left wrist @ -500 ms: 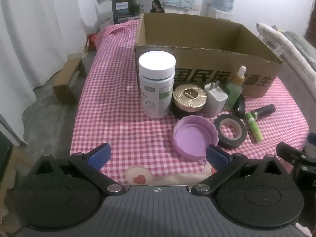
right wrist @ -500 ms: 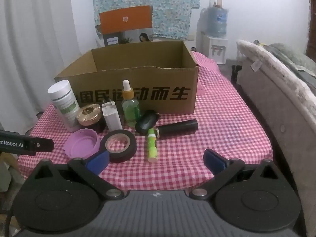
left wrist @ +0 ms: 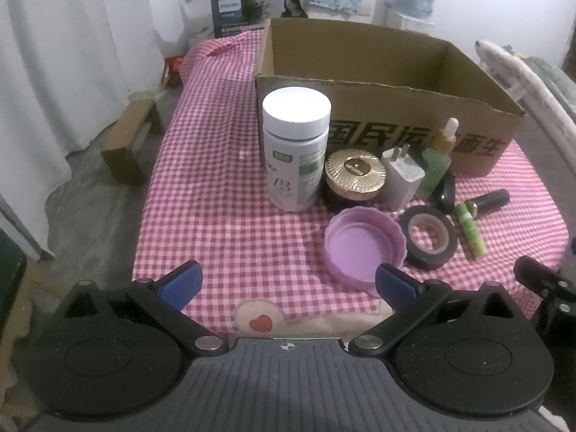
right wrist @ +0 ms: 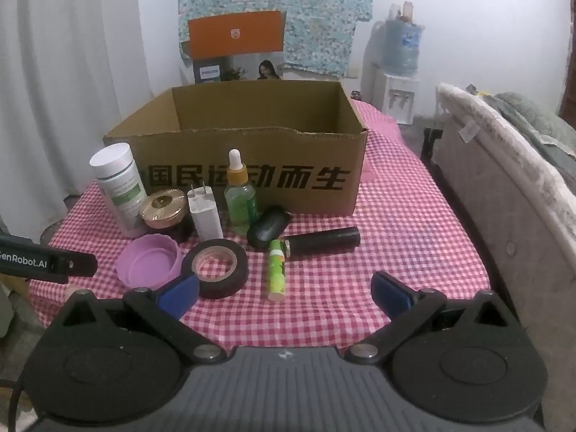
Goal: Organize rigid objects
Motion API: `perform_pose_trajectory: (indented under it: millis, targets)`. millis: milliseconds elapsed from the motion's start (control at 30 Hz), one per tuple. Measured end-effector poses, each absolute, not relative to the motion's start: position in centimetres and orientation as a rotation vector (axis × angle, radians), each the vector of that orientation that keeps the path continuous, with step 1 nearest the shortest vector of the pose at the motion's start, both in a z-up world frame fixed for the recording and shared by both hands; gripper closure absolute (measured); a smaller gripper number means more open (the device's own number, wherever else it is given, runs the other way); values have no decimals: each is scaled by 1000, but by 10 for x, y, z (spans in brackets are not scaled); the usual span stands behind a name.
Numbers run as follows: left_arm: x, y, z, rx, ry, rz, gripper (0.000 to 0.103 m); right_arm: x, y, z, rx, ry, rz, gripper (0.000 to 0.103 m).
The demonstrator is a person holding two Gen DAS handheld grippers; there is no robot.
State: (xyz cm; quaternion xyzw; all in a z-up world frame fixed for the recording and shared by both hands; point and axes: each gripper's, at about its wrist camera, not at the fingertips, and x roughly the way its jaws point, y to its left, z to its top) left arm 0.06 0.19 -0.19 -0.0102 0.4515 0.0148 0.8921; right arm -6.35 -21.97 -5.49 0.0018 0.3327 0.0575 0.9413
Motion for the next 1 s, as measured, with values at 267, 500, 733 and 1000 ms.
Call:
perform_pose_trajectory:
  millis: [267,500,733,1000]
  targets:
    - [1,3,-2,-22,938,32,0,-64,-220,-54,8,677,120,0]
    - [0,4,-2,-22,939,31,0,-64,-220,-54,15,676,120,0]
    - [0,6,-2,-21,940,33,0,-63,-220,-55,21,676,121,0]
    - [0,6,-2,-12,945,40,0,-62,-220,-55,23,673,122,0]
